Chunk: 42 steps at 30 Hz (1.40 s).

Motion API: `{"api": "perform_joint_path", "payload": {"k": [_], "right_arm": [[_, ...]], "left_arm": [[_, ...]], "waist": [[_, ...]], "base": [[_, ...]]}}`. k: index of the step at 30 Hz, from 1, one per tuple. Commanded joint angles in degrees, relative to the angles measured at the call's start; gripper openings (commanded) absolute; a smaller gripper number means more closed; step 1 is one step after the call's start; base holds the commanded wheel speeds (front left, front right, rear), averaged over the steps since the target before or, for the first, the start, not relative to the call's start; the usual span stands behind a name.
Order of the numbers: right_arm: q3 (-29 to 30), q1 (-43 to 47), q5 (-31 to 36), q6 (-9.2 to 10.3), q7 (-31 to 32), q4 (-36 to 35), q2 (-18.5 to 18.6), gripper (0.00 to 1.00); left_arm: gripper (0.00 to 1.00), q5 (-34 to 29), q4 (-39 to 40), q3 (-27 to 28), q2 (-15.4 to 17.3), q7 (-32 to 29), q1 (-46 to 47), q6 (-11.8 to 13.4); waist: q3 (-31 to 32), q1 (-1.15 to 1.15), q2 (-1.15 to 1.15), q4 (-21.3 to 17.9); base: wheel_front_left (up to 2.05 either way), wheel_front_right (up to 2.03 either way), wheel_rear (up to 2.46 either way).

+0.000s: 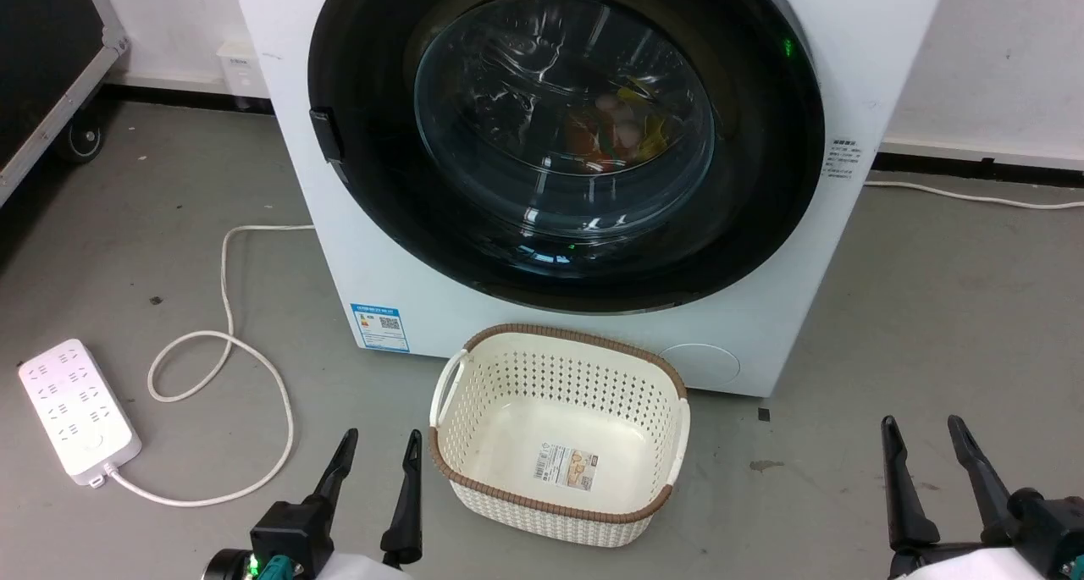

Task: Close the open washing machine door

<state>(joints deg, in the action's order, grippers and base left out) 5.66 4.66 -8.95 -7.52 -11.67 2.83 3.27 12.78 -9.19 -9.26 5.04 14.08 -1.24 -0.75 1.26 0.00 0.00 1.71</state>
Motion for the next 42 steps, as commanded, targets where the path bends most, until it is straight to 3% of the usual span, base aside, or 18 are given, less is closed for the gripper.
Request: {"api": "perform_joint_path", "payload": {"k": [1, 3, 4, 42], "right_arm": [[-0.06, 0.91, 0.43, 0.03, 0.02, -0.19, -0.34, 1.00], [-0.13, 0.91, 0.39, 0.03, 0.08, -0.14, -0.36, 1.00], [-0.28, 0.94, 0.35, 0.03, 0.22, -0.04, -0.36, 0.00], [-1.74, -1.23, 2.45, 0.01, 3.26, -0.75, -0.12, 0.00]], "left_arm": [[1.00, 0.05, -0.19, 0.08, 0.25, -0.06, 0.11, 0.03], [1.00, 0.15, -0.27, 0.22, 0.27, -0.06, 0.17, 0.41], [0.00, 0.46, -0.25, 0.40, 0.17, -0.04, 0.20, 0.63], [0.00, -3.24, 2.40, 2.81, -0.64, -3.90, 0.35, 0.63]], "waist": [[0.03, 0.00, 0.00, 0.01], [0.00, 0.00, 0.00, 0.07], [-0.05, 0.00, 0.00, 0.12], [-0.37, 0.00, 0.00, -0.40]], "base": [[0.00, 0.00, 0.00], [0.00, 0.00, 0.00], [0.00, 0.00, 0.00], [0.00, 0.00, 0.00]]}}
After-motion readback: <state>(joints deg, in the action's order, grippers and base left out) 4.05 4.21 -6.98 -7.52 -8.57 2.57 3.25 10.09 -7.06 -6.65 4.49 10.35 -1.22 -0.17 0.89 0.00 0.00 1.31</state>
